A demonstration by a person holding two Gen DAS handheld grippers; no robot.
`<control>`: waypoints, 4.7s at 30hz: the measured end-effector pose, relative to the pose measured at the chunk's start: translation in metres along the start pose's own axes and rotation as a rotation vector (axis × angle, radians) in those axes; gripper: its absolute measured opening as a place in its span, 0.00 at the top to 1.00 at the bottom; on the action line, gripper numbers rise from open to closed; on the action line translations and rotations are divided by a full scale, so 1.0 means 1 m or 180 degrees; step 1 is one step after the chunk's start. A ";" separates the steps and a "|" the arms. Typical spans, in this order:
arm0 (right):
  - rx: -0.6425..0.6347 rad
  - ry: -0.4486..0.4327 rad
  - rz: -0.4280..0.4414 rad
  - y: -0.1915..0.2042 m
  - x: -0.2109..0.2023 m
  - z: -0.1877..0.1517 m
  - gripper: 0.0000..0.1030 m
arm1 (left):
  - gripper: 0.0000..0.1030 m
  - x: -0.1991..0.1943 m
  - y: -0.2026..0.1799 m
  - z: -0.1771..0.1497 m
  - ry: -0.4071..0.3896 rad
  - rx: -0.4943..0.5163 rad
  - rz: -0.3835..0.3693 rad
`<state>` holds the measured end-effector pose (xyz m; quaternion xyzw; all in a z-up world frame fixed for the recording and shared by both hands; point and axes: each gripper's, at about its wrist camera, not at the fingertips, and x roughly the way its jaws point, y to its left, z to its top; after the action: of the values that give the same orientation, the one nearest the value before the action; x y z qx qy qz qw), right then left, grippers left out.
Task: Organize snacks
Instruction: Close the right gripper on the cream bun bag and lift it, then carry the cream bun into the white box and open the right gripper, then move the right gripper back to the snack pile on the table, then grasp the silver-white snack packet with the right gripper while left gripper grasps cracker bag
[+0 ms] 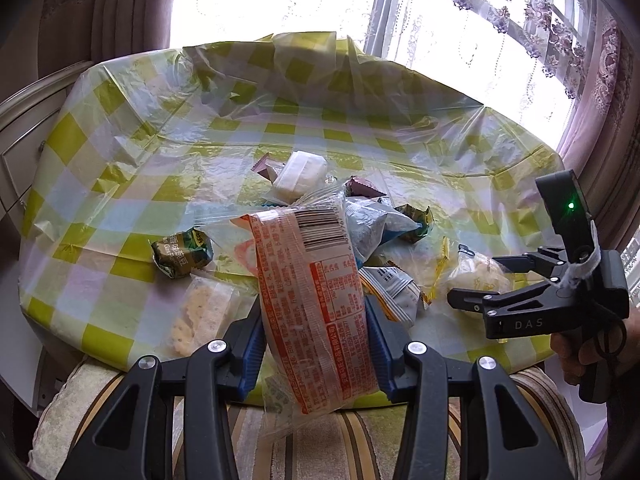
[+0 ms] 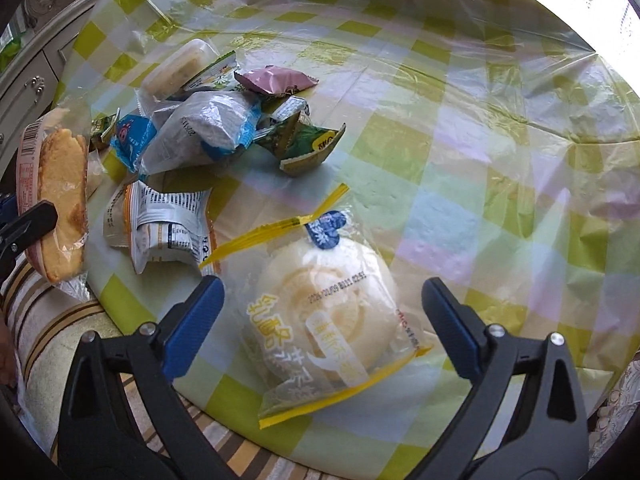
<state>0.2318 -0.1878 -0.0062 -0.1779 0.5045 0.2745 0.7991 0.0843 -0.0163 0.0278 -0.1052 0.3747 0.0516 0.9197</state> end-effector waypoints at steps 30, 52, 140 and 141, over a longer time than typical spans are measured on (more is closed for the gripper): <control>0.1704 -0.0250 -0.0835 -0.096 -0.110 -0.181 0.34 | 0.55 0.016 -0.188 -0.006 0.0640 0.1164 -0.1323; 0.2617 -0.0048 -0.0960 -0.165 -0.109 -0.278 0.33 | 0.53 0.040 -0.316 -0.063 0.1404 0.1931 -0.1769; 0.1015 -0.0130 0.0174 0.057 0.018 0.023 0.16 | 0.61 0.054 0.085 0.000 0.0661 -0.0044 0.0171; 0.1004 -0.0133 0.0155 0.057 0.018 0.023 0.18 | 0.62 0.054 0.084 0.000 0.0654 -0.0031 0.0174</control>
<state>0.2191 -0.1250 -0.0128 -0.0322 0.5287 0.2148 0.8205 0.1079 0.0660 -0.0229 -0.1042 0.4694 0.0674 0.8742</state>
